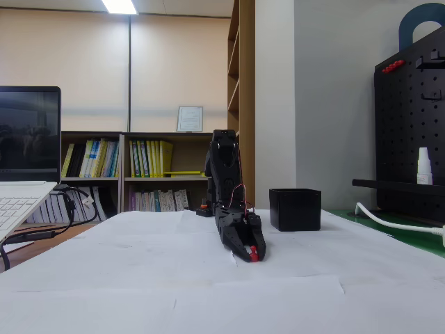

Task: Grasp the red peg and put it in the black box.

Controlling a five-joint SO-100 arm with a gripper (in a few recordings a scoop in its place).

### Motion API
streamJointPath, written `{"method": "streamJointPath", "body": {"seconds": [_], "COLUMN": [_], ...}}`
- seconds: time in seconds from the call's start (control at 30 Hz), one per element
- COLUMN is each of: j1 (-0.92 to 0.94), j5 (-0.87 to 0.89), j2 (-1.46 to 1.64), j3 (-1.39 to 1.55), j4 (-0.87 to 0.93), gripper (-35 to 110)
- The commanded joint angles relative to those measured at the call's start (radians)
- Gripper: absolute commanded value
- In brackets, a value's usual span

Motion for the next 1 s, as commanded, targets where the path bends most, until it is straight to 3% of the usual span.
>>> {"method": "streamJointPath", "body": {"seconds": [0.0,0.33,0.77,0.97], "j1": [0.005,-0.017,-0.064,-0.098], "j5": [-0.02,-0.002,0.058,0.107], "j2": [-0.009,-0.164,-0.617,-0.825], "j3": [-0.026,-0.049,0.009,0.164], "j4": [-0.02,0.041,0.558,1.032], "gripper": [0,0,0,0]}}
